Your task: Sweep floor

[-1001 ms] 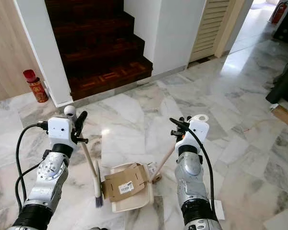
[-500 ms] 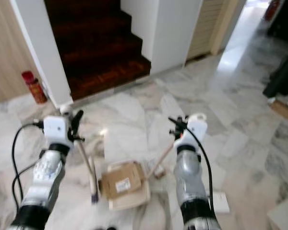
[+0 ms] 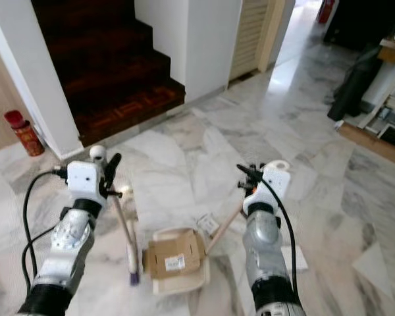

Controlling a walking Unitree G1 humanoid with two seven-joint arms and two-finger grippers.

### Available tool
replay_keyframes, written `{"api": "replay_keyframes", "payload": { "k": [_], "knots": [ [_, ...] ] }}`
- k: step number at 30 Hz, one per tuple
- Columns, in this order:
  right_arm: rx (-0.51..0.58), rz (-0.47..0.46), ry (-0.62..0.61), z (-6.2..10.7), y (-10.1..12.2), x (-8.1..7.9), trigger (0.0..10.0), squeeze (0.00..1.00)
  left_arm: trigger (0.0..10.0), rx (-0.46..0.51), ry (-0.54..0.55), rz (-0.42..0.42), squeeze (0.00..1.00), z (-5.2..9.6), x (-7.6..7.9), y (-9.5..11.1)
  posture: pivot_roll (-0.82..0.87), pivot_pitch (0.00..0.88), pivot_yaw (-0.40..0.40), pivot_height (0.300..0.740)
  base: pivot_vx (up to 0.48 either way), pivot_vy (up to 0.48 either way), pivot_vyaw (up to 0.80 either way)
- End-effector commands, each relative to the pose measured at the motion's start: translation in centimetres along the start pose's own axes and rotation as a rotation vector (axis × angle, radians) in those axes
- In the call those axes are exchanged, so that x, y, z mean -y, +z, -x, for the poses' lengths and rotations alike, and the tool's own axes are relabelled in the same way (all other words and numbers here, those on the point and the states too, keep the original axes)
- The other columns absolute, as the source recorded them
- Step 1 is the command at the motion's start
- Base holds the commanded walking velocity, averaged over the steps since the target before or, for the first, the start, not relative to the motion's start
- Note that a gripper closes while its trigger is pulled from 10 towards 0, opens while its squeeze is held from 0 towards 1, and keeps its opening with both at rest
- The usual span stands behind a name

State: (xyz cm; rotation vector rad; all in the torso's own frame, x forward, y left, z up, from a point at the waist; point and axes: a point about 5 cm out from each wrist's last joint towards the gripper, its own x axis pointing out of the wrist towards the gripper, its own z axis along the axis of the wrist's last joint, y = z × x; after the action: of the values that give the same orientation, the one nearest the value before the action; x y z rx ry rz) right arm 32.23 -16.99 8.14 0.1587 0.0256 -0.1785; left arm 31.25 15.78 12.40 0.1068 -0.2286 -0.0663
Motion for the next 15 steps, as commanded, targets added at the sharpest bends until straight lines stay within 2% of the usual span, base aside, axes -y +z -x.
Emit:
{"api": "replay_keyframes", "payload": {
  "k": [1, 15],
  "knots": [
    [0.067, -0.015, 0.026, -0.56, 1.66, -0.98, 10.0, 0.00, 10.0, 0.042, 0.014, -0.027, 0.00, -0.37, -0.79, 1.02, 0.06, 0.000, -0.073, 0.740, 0.000, 0.307, 0.00],
    [0.064, -0.016, 0.028, -0.54, 1.58, -1.07, 10.0, 0.00, 10.0, 0.041, 0.009, -0.026, 0.00, -0.39, -0.68, 1.04, 0.06, 0.000, -0.072, 0.740, 0.000, 0.304, 0.00]
  ]
}}
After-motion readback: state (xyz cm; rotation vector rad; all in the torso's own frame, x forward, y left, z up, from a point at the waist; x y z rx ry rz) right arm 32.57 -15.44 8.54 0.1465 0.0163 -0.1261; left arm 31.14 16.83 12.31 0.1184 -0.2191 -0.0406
